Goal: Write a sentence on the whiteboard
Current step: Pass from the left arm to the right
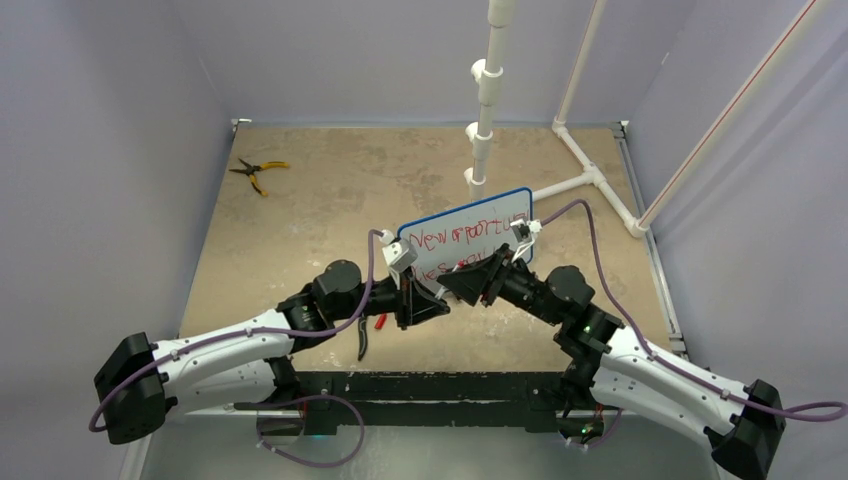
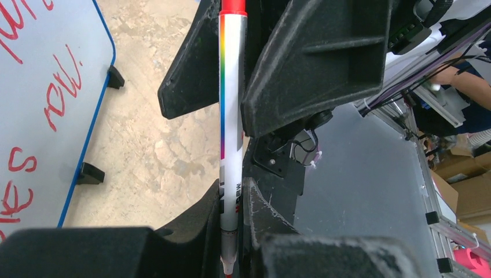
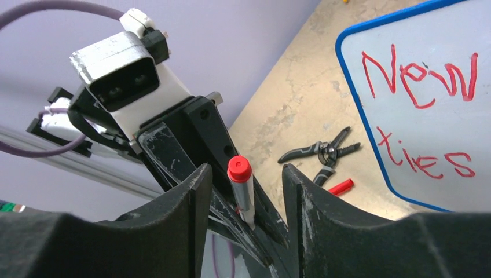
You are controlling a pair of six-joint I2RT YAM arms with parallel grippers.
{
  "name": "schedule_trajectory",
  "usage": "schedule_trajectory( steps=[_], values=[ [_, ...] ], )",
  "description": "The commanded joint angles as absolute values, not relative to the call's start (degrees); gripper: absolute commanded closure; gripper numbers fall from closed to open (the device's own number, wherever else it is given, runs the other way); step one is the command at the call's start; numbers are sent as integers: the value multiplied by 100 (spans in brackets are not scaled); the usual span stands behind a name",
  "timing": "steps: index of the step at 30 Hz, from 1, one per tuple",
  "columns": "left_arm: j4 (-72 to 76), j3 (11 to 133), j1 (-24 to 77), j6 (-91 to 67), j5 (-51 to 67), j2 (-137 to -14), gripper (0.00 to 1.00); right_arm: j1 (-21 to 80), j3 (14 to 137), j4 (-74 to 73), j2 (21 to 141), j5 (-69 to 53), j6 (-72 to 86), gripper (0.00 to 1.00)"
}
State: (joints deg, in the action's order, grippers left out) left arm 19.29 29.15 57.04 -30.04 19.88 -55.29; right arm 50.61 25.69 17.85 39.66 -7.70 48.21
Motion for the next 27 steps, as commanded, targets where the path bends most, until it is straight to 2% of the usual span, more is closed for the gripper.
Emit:
schedule_trajectory(
  steps=[1,3,6,9,11,14,16,22,27],
  values=[
    [2481,2939,5699,-3168,2143,-5686,100,5054,2474,2342,3881,-539,4942,51],
    [2566,2914,5702,-3217,2110,-5758,100,5054,2428,2309,3867,-496,4893,59],
    [2662,2860,5698,-3289,2010,-5802,100,5054,2438,2188,3889,-397,4846,82],
    [2583,2904,5695,-3263,2035,-5916,100,5054,2444,2142,3882,-360,4838,100],
    [2414,2967,5700,-3242,2000,-5977,99,5054,2420,2077,3834,-239,4867,100],
    [2017,2953,5697,-3270,1710,-5886,72,5054,2415,1923,3723,-44,4806,100],
    [1704,2828,5700,-3298,1420,-5681,62,5054,2444,1798,3638,70,4632,100],
    [179,2596,5700,-3366,139,-4938,53,5054,2641,1168,3401,572,4397,100],
    [-1565,2950,5687,-3667,-1593,-5133,46,5054,2595,1042,3225,800,4295,100]
  ],
)
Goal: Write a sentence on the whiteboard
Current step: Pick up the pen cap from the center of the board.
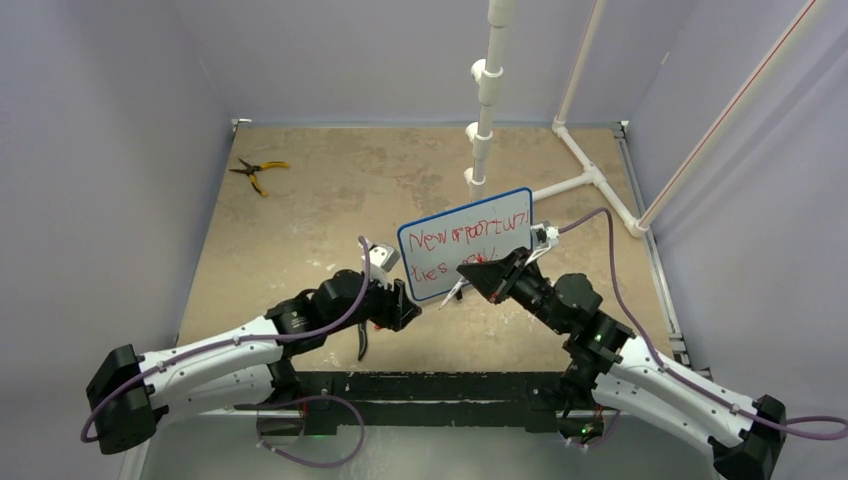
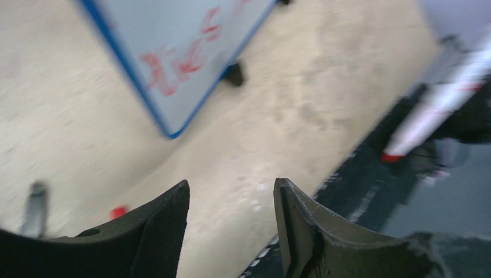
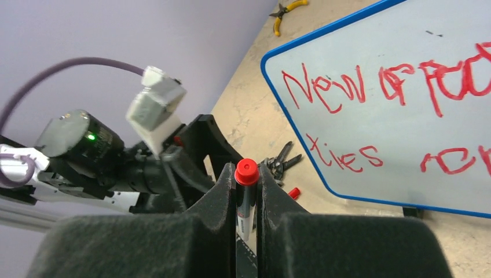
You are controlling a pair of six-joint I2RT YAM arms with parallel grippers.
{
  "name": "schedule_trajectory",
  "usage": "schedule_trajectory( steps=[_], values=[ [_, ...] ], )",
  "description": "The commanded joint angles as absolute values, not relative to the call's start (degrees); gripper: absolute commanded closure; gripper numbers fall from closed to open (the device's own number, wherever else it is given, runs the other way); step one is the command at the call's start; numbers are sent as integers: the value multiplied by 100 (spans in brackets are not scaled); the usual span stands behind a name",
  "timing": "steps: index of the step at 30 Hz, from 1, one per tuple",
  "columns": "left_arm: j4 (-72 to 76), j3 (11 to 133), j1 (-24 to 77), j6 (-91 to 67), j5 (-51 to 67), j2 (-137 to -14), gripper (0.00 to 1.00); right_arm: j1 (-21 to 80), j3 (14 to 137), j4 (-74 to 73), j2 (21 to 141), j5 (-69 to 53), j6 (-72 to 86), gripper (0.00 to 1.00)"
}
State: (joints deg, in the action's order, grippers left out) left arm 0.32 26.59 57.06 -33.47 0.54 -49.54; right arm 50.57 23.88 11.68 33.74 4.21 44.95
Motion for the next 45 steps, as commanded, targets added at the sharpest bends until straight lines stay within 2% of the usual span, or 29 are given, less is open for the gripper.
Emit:
schedule_trajectory(
  steps=[1,3,11,19,45],
  values=[
    [-1705,3007,5687,-3694,-1783,-5232,44,5054,2574,1033,3206,858,4324,100],
    [-1896,3118,5687,-3739,-1972,-5490,43,5054,2538,1030,3191,900,4370,100],
    [-2308,3473,5689,-3845,-2369,-6487,54,5058,2518,960,3208,826,4359,100],
    [-2259,3406,5689,-3881,-2241,-6645,63,5054,2411,849,2991,937,4437,100],
    [-1926,3136,5687,-3908,-1685,-7044,68,5054,2358,870,3122,930,4481,100]
  ],
)
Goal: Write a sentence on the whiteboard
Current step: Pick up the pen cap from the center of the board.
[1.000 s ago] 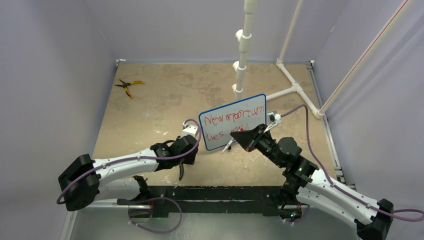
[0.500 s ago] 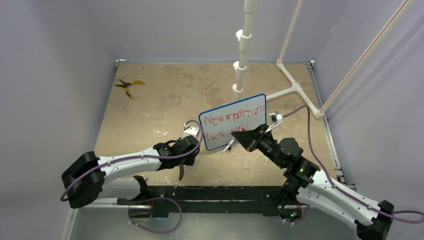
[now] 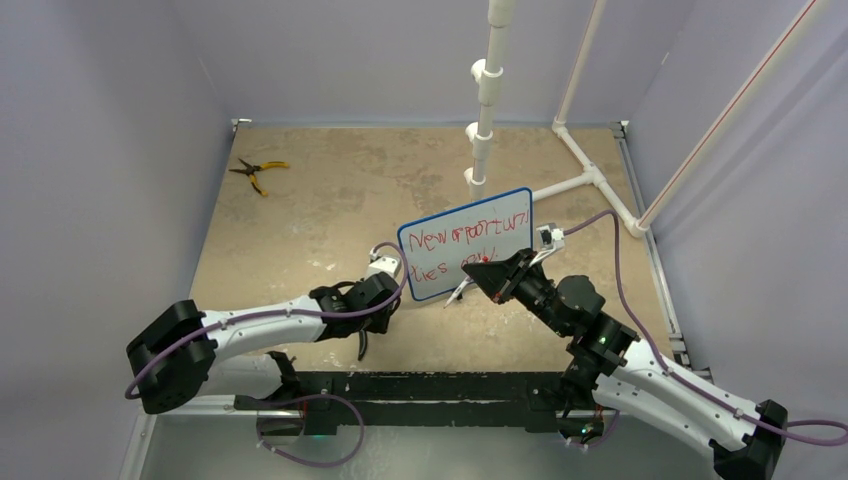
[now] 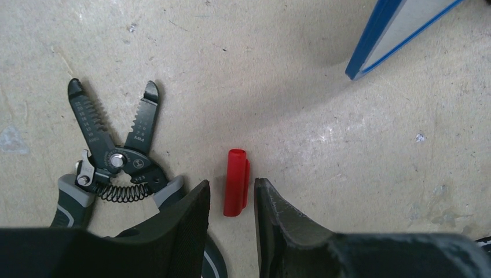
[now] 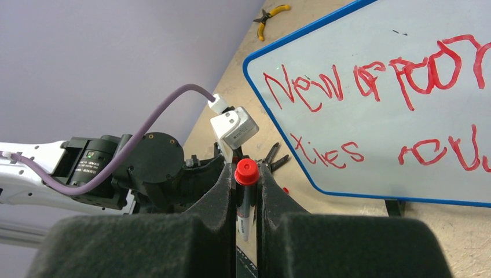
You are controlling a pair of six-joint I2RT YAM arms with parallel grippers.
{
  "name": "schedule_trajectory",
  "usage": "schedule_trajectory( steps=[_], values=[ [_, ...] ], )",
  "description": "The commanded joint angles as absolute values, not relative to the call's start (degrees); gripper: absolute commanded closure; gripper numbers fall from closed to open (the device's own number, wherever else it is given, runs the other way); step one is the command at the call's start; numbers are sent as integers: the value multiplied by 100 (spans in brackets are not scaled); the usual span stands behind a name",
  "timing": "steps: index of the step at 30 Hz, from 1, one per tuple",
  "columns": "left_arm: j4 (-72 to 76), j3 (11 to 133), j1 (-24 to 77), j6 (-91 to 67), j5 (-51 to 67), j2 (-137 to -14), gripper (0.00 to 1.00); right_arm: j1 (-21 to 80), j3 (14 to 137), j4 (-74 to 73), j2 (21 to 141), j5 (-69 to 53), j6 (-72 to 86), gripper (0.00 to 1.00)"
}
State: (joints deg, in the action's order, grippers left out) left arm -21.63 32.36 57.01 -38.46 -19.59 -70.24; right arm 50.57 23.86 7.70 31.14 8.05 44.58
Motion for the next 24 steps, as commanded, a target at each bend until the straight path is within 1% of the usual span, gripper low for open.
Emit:
schedule_trajectory(
  steps=[1,7,14,17,21,22,24],
  values=[
    [-1929,3134,5693,-3903,-1664,-7067,68,5054,2356,872,3121,941,4490,100],
    [-2100,3159,5691,-3971,-1848,-7180,70,5054,2368,829,3103,940,4500,100],
    [-2148,3184,5700,-3941,-1888,-7303,75,5054,2409,727,3078,1001,4537,100],
    [-2058,3156,5696,-3887,-1793,-7310,81,5054,2391,739,3059,1005,4586,100],
    [-2060,3114,5701,-3869,-1732,-7295,97,5054,2429,670,3042,1002,4616,100],
    [-2072,3097,5703,-3878,-1755,-7260,100,5054,2446,634,3050,1018,4634,100],
    [-2035,3017,5712,-3925,-1868,-7066,100,5054,2460,591,3051,1032,4698,100]
  ],
)
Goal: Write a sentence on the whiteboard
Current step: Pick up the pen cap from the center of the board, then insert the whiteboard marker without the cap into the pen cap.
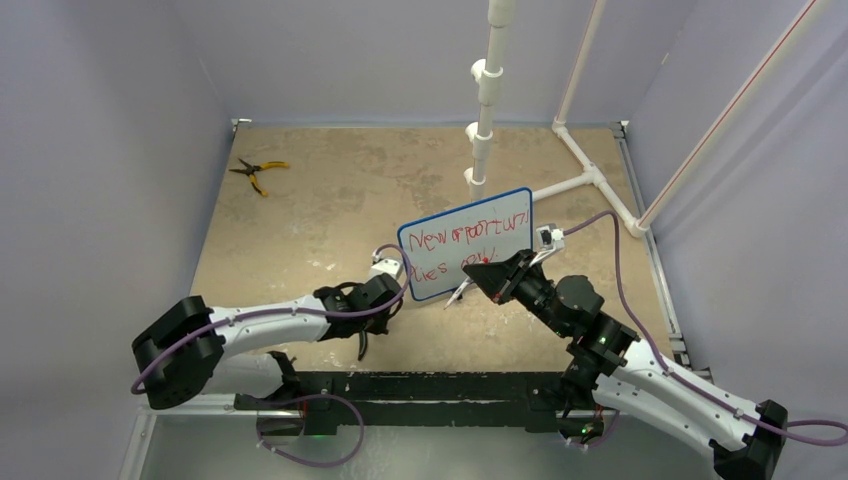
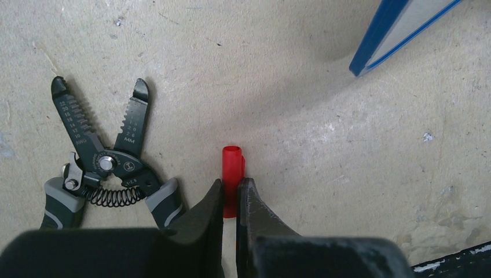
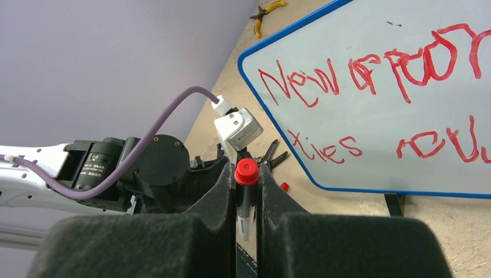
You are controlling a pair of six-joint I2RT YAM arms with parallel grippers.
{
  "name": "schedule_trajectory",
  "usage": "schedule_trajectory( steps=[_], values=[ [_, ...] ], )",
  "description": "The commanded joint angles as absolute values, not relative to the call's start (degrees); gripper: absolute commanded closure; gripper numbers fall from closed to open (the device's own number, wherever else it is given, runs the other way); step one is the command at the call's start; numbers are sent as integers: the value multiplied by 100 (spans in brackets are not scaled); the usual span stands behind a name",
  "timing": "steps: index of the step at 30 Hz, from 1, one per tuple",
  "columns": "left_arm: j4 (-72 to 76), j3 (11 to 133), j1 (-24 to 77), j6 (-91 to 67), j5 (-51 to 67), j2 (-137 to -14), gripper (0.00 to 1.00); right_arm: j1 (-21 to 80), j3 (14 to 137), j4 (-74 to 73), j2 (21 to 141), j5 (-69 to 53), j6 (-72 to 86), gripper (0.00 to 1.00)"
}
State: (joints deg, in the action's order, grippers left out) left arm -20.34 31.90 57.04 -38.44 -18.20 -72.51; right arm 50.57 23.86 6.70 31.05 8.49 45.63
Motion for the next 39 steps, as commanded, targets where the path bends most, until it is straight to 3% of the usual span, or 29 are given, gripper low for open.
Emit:
schedule_trajectory(
  steps=[1,6,14,26,39],
  values=[
    [-1966,2964,5721,-3925,-1924,-6916,100,5054,2461,583,3050,1037,4739,100],
    [-1211,2589,5754,-3488,-1688,-5880,100,5049,2414,623,3088,951,4913,100],
    [499,1950,5842,-2945,199,-4514,100,5054,2277,1080,3275,321,4947,100],
    [1347,1838,5979,-2944,1520,-4564,100,5054,2342,828,3651,-25,5253,100],
    [1464,1845,6082,-2949,1598,-4570,100,5054,2231,705,3380,98,5503,100]
  ],
)
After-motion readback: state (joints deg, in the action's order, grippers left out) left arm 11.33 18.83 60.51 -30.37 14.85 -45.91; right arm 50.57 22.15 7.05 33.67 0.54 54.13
